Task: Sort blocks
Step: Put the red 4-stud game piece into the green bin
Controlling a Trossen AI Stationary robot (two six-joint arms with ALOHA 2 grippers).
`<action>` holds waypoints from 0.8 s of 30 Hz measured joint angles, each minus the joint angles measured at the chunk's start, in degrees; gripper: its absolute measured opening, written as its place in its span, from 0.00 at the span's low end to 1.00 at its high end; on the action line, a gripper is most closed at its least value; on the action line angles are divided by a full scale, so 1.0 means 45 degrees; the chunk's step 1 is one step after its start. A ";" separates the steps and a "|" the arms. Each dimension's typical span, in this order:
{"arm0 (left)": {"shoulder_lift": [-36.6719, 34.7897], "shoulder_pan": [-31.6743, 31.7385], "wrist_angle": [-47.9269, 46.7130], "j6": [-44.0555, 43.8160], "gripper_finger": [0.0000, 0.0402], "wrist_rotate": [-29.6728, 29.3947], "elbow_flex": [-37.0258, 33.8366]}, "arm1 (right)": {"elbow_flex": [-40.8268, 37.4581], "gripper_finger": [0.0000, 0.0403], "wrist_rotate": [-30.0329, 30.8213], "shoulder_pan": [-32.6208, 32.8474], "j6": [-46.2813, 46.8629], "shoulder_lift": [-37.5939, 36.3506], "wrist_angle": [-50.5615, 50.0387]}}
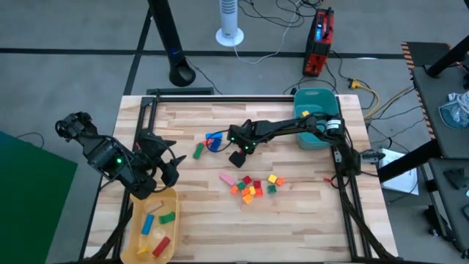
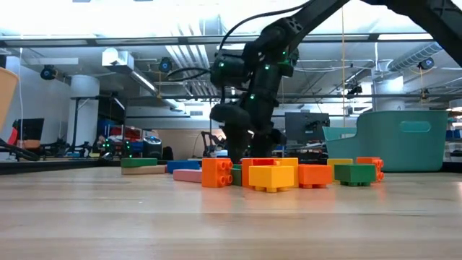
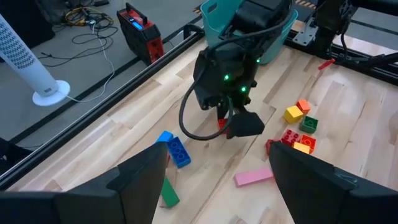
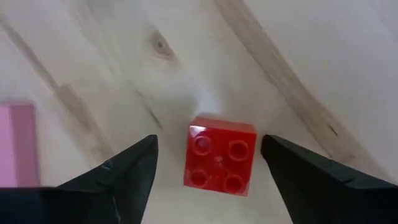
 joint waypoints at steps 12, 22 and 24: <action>0.0024 0.0005 0.0048 0.0053 0.67 -0.0345 0.0000 | 0.0197 0.32 0.0597 0.0000 -0.0347 0.0154 -0.0404; 0.0024 0.0005 0.0051 0.0146 0.67 -0.0345 0.0000 | 0.0168 0.32 0.2217 -0.1419 -0.1065 -0.3736 -0.3724; 0.0024 0.0005 0.0051 0.0146 0.67 -0.0345 0.0000 | 0.0084 0.32 0.3182 -0.2210 -0.1163 -0.4684 -0.4745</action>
